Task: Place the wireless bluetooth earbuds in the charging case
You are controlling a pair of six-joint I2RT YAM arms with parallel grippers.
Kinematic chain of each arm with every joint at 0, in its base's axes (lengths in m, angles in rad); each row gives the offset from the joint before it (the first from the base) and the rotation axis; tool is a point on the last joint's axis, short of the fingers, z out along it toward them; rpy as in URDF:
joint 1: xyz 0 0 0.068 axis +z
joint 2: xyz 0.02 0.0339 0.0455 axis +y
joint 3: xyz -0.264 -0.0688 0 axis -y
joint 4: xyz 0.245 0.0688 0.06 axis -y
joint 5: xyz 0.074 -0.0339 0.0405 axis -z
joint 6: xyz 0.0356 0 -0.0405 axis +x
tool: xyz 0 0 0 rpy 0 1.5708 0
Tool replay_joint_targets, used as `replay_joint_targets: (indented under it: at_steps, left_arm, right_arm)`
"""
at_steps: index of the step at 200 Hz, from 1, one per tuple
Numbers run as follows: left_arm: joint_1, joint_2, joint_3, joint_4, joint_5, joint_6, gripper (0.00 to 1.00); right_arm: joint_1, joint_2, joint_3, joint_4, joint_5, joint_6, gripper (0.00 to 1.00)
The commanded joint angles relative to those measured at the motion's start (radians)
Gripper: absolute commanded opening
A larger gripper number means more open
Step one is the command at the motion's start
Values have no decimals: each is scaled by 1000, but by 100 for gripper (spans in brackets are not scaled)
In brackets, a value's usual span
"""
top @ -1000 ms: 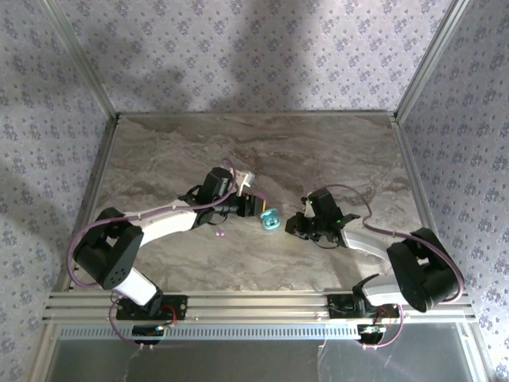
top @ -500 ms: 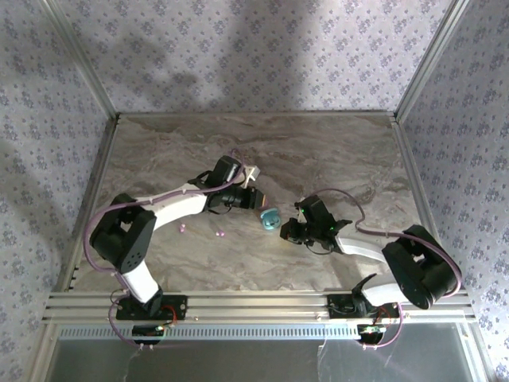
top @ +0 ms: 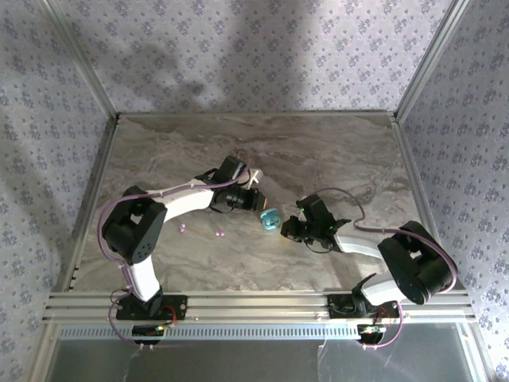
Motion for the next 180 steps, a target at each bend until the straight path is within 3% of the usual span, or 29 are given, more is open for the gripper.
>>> replay_joint_targets:
  at_steps: [1,180]
  left_arm:
    - [0,25,25,-22,30,19,21]
    - [-36,31,-5,-1,75,8,22]
  right_arm:
    - [-13,22,16,4,11,2,0]
    - [-15,66,50,3,1,18,0]
